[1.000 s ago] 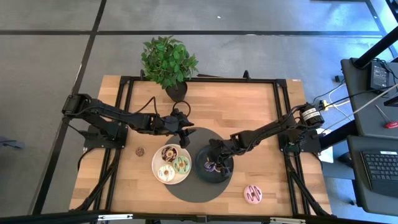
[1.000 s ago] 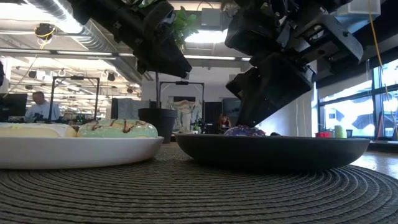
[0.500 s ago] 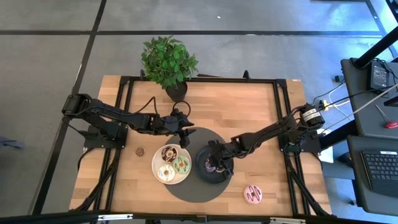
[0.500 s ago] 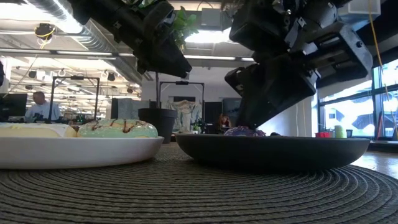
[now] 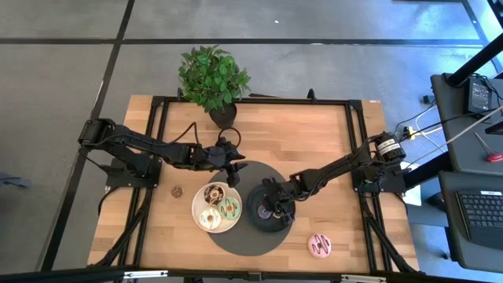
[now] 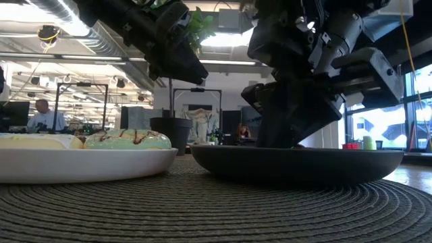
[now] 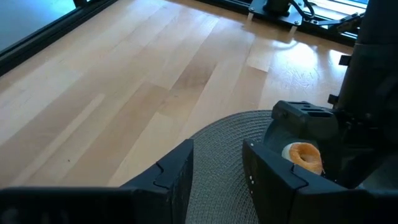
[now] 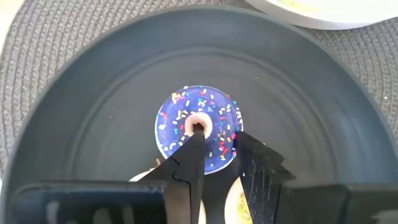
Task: Pick & Place donuts
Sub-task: Put the small blue donut on the black plate, then put the small brown donut on the black plate
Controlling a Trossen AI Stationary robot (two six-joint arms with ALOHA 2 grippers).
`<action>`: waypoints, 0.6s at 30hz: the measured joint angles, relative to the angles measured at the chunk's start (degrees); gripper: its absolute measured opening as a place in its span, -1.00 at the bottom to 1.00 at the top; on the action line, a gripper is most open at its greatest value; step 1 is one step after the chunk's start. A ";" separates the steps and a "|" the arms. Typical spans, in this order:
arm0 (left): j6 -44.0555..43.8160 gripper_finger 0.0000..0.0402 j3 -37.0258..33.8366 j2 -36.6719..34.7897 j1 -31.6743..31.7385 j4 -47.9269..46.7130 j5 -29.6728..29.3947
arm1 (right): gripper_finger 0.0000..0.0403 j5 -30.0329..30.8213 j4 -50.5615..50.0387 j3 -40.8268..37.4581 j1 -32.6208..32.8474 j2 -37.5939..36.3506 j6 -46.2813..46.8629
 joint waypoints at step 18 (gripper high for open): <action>-1.20 -0.32 0.00 0.00 0.00 -1.42 3.82 | -0.53 -0.09 -10.94 -0.07 -0.31 -10.10 2.84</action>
